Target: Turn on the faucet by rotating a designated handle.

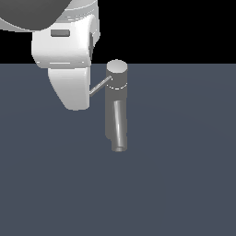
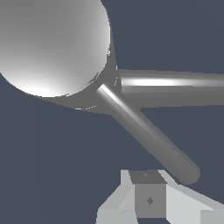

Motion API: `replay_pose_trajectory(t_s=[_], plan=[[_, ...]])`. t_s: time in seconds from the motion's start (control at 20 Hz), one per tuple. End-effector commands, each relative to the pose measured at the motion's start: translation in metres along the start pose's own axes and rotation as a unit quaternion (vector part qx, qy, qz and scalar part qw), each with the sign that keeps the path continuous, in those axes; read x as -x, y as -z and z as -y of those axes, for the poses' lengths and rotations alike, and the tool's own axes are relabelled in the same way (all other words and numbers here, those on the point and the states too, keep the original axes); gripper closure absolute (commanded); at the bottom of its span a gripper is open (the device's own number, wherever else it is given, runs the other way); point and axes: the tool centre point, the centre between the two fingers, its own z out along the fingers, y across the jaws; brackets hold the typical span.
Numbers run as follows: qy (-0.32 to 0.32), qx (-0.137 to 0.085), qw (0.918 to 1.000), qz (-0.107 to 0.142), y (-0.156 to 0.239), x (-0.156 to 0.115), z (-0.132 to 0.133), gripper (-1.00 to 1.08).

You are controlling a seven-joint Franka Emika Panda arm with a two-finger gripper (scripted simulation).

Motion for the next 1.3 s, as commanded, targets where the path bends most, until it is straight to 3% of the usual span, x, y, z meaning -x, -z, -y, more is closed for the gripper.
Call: replay_pose_trajectory(t_s=[0.0,1.25], plan=[[-0.011,0.002,0.9999,-0.006,-0.001,-0.013,-0.005,1.08],[-0.013,0.004,0.9999,-0.008,-0.001,-0.034,-0.032,1.08]])
